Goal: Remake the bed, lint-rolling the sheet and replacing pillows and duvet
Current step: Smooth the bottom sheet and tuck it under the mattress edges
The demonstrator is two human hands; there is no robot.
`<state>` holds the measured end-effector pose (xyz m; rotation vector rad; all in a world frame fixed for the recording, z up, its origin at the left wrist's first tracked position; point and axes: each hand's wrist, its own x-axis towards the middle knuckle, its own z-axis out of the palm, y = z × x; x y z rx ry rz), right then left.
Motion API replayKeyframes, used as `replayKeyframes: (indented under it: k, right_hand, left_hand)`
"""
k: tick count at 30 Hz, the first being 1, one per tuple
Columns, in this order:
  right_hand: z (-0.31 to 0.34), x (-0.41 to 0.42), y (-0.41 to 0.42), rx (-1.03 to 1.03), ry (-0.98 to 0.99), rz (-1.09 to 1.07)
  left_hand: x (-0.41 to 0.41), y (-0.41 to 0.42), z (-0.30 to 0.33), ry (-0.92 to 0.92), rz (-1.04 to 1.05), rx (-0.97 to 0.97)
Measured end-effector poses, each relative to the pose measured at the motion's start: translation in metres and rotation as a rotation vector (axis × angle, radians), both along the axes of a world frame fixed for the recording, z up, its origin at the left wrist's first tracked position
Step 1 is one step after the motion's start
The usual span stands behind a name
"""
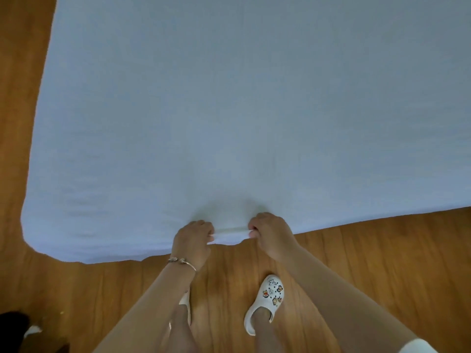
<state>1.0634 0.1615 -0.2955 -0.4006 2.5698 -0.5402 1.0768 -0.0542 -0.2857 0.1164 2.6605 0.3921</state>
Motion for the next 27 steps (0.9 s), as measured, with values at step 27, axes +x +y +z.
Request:
replayKeyframes:
  k: [27]
  right_hand:
    - [0.017,-0.062,0.275,0.293,-0.141,0.02]
  left_hand:
    - [-0.055,0.302,-0.005,0.017,-0.182,0.052]
